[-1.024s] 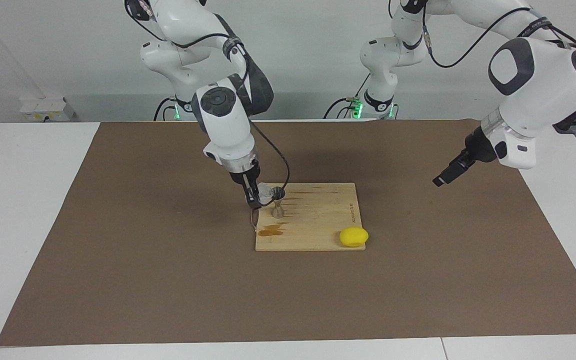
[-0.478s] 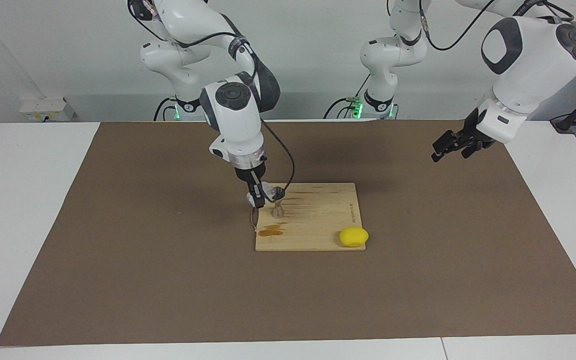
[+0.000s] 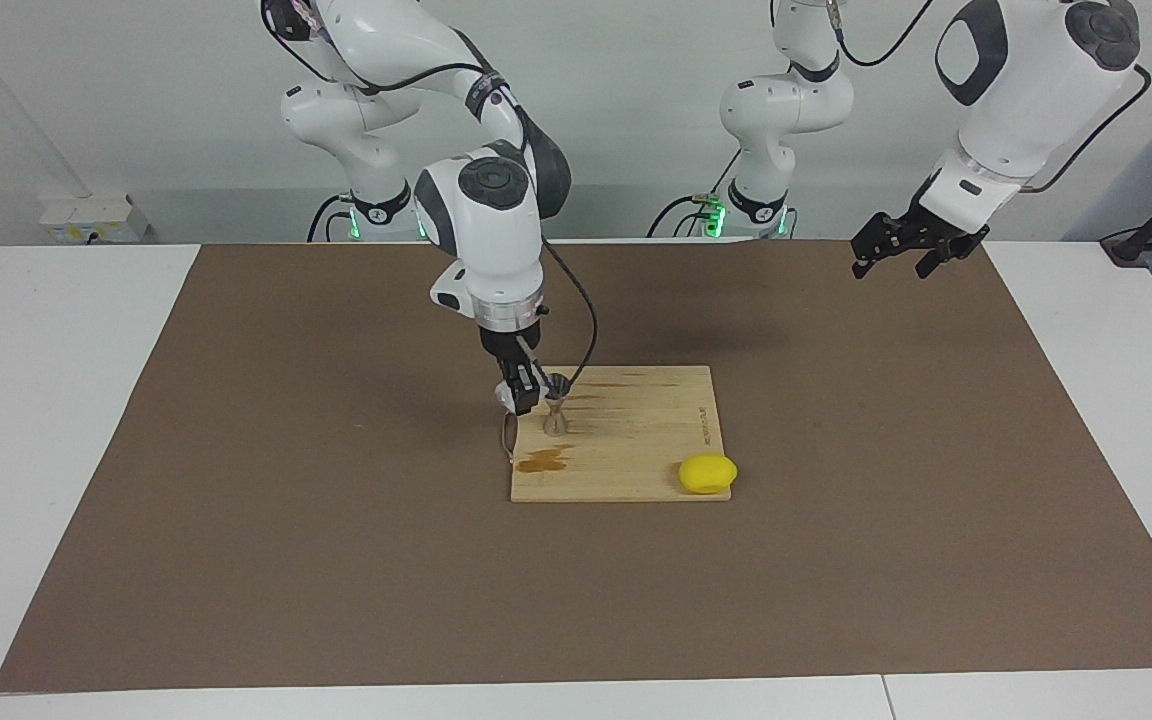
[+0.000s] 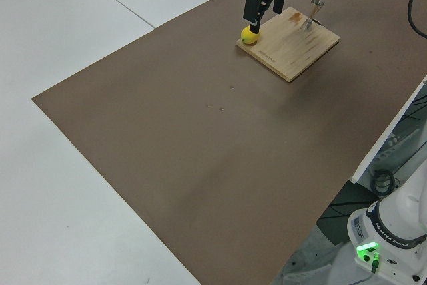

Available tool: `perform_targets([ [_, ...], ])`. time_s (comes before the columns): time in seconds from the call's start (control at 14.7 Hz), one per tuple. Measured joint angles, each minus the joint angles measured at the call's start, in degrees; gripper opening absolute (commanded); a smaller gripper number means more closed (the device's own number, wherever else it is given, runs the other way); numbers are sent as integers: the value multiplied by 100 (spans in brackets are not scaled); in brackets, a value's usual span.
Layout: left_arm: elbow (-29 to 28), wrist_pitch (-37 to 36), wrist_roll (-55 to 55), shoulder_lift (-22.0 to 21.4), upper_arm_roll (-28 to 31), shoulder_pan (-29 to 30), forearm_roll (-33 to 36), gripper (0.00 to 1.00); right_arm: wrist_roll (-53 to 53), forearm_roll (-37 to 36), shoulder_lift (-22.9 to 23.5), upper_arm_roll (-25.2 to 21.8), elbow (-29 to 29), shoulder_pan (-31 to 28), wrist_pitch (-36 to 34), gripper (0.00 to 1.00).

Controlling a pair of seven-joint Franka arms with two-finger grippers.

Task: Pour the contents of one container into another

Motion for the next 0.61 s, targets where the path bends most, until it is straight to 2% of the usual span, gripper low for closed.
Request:
perform_targets([
  [0.2, 2, 64, 93, 2, 76, -17, 0, 100, 0, -82, 0, 0, 0, 0, -4, 18],
  [0.41, 37, 54, 143, 22, 609, -503, 13, 100, 0, -105, 1, 0, 0, 0, -5, 18],
  [0.61, 56, 48, 163, 45, 747, -616, 57, 100, 0, -106, 2, 0, 0, 0, -5, 18],
])
